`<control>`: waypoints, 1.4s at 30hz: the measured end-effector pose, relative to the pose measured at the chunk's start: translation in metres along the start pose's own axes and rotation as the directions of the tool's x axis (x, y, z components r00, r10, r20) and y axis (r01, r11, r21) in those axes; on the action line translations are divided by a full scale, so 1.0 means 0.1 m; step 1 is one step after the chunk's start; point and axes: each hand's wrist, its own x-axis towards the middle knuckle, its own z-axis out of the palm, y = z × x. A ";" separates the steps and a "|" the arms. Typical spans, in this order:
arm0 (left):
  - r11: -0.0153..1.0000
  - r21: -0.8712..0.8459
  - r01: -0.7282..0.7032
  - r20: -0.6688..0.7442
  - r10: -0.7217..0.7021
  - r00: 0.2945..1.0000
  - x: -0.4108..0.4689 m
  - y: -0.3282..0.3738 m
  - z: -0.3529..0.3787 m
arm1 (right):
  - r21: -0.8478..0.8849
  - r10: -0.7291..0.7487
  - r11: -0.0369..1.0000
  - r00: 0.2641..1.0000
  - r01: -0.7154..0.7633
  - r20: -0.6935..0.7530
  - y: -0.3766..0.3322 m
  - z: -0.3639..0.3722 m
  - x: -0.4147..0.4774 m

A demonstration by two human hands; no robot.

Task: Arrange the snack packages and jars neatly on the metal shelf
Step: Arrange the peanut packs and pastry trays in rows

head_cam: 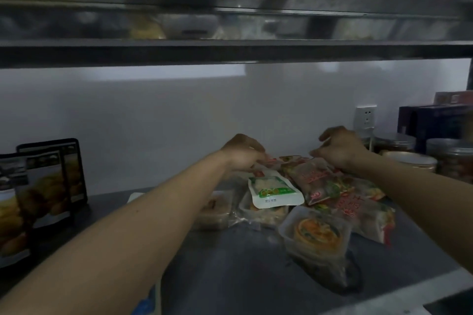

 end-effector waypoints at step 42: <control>0.939 -0.307 0.154 -0.317 -0.254 0.914 -0.54 -1.12 -1.32 | 0.678 -0.283 0.734 0.925 0.038 0.255 -2.16 1.38 0.02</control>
